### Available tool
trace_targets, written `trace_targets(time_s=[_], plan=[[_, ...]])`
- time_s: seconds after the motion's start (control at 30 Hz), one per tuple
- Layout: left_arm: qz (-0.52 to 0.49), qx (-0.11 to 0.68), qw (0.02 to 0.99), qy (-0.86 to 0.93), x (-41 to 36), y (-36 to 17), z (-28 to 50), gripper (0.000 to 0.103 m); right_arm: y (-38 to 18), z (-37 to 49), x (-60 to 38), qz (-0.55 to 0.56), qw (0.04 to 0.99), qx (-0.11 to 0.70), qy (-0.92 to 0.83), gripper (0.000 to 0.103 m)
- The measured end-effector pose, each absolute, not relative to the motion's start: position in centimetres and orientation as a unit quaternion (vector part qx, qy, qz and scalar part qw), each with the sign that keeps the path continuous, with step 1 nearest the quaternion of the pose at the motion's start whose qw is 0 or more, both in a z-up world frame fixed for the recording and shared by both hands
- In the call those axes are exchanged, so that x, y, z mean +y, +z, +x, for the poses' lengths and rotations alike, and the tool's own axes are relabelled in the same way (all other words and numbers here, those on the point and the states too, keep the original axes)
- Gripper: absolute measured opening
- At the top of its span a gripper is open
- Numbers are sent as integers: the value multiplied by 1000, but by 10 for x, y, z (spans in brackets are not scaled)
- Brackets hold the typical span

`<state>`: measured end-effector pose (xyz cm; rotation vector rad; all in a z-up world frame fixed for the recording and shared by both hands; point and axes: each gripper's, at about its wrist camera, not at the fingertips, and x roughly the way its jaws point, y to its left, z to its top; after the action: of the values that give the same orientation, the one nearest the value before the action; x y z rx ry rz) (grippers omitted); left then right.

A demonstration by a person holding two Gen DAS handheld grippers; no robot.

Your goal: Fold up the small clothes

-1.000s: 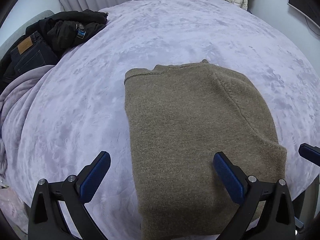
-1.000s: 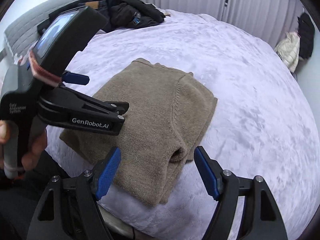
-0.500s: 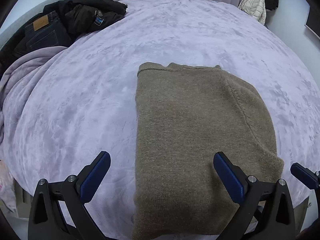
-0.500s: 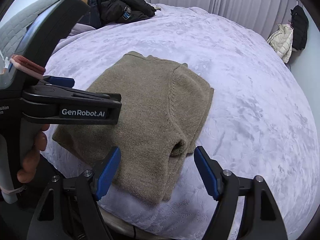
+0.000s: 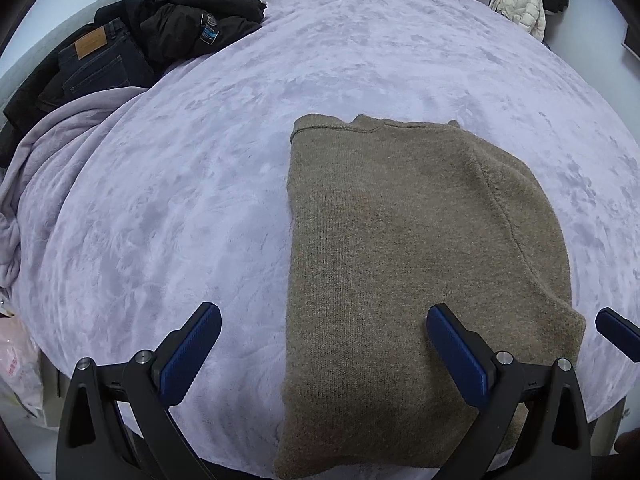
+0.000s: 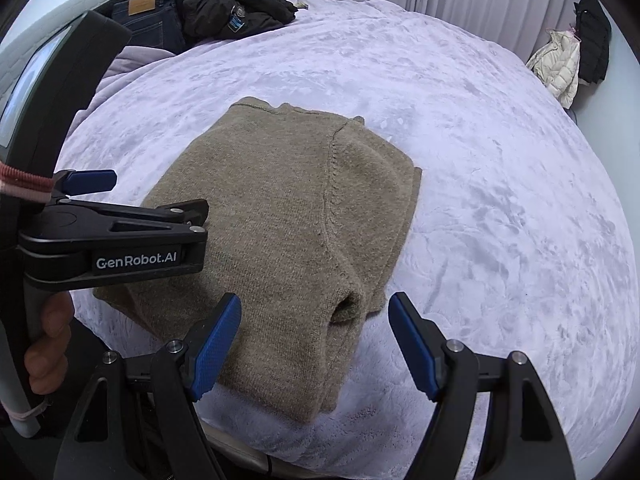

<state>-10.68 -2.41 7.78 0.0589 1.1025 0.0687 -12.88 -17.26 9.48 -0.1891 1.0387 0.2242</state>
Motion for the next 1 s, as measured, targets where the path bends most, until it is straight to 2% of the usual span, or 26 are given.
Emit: trace_targets(time_s=[0.57, 1.0], plan=[[7, 501, 865, 32, -25, 85, -112, 103, 94, -124, -175, -96, 858, 496, 93, 79], [26, 514, 856, 48, -25, 78, -111, 103, 98, -125, -172, -102, 860, 491, 92, 79]])
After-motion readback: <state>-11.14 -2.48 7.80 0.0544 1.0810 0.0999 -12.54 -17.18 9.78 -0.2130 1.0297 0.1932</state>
